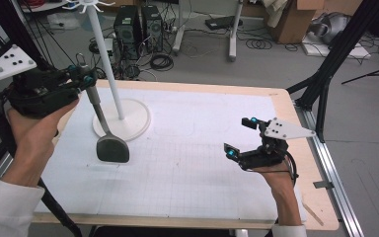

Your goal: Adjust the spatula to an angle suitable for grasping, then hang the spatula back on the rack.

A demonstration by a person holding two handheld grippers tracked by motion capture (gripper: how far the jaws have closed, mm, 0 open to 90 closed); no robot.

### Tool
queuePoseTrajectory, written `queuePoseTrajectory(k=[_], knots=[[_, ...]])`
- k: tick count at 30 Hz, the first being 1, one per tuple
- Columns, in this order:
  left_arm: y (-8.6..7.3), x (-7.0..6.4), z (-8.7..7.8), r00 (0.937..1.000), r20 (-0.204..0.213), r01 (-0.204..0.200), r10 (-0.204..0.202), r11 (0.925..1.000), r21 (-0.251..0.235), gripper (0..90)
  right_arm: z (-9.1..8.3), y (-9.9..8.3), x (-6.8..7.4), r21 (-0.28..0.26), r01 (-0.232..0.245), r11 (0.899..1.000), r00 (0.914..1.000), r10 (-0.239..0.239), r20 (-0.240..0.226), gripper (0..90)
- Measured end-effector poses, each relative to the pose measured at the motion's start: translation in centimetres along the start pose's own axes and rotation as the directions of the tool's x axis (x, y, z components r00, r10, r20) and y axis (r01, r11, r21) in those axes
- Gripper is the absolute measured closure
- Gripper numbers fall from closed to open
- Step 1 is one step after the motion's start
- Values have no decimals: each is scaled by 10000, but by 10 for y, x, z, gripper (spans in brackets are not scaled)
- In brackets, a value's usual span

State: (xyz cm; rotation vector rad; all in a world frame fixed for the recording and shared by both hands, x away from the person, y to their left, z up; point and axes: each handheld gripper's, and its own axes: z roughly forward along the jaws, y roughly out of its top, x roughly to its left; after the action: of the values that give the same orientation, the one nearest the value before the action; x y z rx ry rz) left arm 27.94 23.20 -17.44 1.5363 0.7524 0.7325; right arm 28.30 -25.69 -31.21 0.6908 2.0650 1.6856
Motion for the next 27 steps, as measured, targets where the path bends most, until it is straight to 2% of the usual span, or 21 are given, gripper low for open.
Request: queuePoseTrajectory(k=[2, 8, 13, 14, 15, 27], knots=[[0, 2, -1, 10000, -38, 18, -18, 10000, -31, 708, -4, -5, -2, -160, -84, 9998, 9999, 86, 124, 4], [-1, 7, -4, 10000, -78, 43, -43, 10000, 2, 708, -7, -22, -7, -17, -310, 9995, 9991, 310, 284, 4], [-1, 10, -3, 9999, -124, 65, -64, 9999, 84, 708, -4, -34, -7, 141, -493, 9987, 9986, 490, 200, 4], [-1, 10, -3, 9999, -124, 60, -59, 9999, 93, 708, -4, -36, -8, 143, -425, 9990, 9988, 421, 269, 4], [-1, 10, -3, 9999, -132, 83, -82, 9999, 92, 708, -4, -37, -7, 166, -525, 9985, 9983, 521, 242, 4], [2, 12, 1, 9998, -150, 107, -105, 9999, 135, 708, -4, -38, -6, 61, -407, 9992, 9990, 406, 160, 4]])
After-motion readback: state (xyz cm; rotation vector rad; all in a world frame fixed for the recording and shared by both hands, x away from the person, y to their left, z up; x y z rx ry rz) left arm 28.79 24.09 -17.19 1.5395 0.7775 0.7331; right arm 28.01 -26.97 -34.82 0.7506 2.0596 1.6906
